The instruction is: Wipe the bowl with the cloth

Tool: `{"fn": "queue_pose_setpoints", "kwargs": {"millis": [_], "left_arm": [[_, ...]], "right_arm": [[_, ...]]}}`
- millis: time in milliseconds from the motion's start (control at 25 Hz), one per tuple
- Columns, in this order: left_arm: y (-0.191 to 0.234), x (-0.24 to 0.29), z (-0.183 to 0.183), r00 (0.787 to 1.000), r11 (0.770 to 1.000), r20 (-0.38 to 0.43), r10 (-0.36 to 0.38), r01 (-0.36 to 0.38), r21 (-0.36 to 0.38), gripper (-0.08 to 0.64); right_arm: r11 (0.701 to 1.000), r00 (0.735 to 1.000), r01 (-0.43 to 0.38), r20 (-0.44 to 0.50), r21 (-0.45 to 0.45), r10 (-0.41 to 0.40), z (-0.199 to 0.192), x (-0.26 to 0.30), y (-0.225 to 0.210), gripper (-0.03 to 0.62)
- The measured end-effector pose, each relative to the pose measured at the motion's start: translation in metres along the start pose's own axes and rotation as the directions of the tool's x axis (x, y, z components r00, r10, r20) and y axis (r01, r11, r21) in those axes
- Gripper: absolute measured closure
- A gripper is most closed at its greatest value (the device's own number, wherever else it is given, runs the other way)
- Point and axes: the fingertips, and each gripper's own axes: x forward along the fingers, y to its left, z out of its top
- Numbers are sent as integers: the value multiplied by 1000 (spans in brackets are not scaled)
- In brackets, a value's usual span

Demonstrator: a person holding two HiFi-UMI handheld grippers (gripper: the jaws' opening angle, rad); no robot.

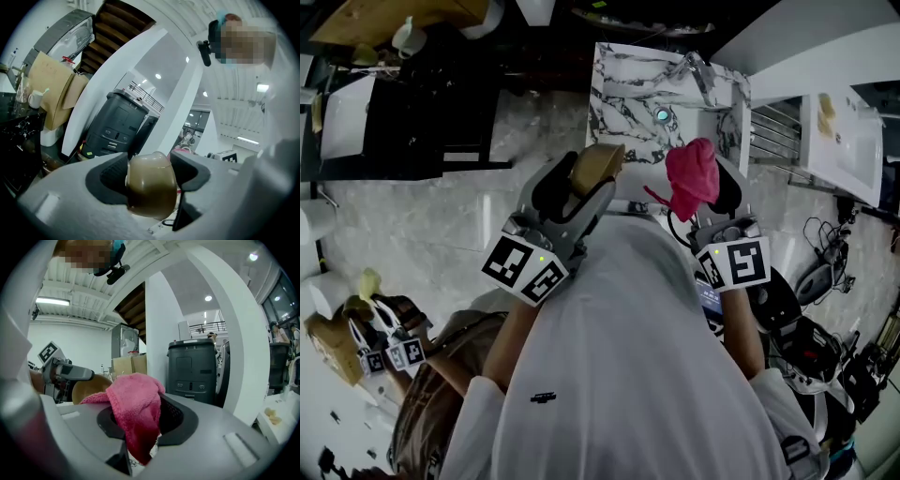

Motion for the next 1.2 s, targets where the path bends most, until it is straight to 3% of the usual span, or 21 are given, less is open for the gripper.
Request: {"fn": "queue_pose_setpoints", "kwargs": {"millis": [240, 640, 1200], "left_arm": [[12, 5, -16, 998, 996, -26, 53, -51, 78, 270], [8, 18, -33, 997, 981, -62, 56, -43, 191, 270], [13, 13, -35, 995, 983, -64, 73, -60, 176, 270]], "right_arm": [[997, 997, 49, -55, 60, -46, -39, -1, 1, 476], [1000, 996, 1, -90, 10, 0, -48, 8, 23, 477], [999, 993, -13, -117, 38, 18, -47, 18, 21, 479]]}}
